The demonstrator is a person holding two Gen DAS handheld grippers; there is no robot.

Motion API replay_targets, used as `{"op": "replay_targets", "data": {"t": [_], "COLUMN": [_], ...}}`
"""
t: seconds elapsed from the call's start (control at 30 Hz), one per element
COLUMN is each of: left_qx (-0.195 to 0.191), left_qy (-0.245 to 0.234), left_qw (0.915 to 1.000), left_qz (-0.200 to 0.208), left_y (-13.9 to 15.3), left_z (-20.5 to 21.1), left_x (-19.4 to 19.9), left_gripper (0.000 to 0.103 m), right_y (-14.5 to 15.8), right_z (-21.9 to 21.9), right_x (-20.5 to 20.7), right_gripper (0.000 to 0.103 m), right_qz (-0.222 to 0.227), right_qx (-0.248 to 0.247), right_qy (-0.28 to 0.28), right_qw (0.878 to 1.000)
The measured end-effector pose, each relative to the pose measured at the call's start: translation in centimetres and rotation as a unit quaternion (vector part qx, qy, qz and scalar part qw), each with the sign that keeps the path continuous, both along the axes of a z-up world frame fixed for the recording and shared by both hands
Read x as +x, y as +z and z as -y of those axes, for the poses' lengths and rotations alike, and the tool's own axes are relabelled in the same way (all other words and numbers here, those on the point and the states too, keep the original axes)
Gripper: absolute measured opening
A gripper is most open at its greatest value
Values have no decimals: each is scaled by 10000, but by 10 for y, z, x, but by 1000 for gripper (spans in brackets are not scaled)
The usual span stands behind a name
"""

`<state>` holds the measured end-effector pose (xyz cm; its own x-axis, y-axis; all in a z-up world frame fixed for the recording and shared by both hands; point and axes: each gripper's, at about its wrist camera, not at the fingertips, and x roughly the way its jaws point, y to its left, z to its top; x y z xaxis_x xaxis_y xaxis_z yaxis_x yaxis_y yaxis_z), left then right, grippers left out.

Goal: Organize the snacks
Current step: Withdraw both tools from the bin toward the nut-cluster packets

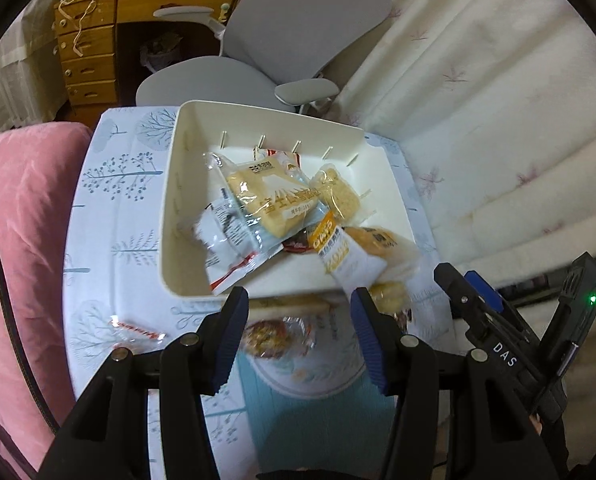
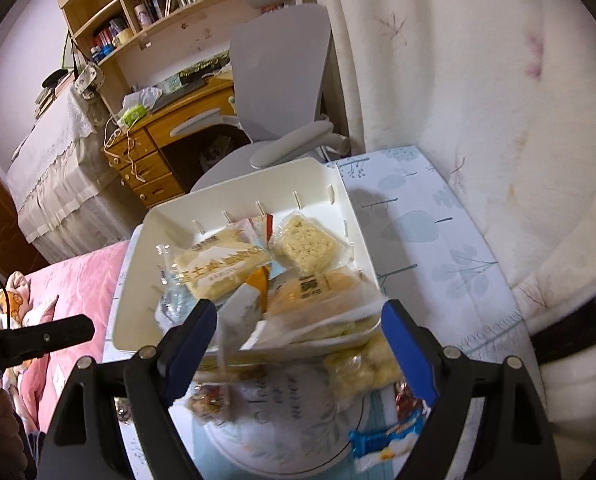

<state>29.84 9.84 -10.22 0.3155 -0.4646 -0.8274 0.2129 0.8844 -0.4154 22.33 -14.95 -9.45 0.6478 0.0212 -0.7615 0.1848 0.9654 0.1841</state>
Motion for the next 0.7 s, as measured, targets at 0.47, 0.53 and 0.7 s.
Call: {"op": "replay_targets", "data": {"t": [0.47,0.53,0.7], "left_qx": [90,79,177], "left_qy": [-816,-921,-1070], "left_qw": [9966,9957,9940], "left_qz": [109,37,-159], "left_y": [10,5,-10], "left_z": [-81,-87,-96], "left_x": [-46,-49,-53], "left_gripper": [58,58,58], "right_y": [16,16,10], "right_z": [-95,-107,-129], "right_x": [-71,-78,-88], "right_gripper": [85,85,85], "right_qz": [383,430,428], "right_qx": [49,26,-100], "right_qy": [-717,-731,-736], "right_qw": [9967,9964,9963]}}
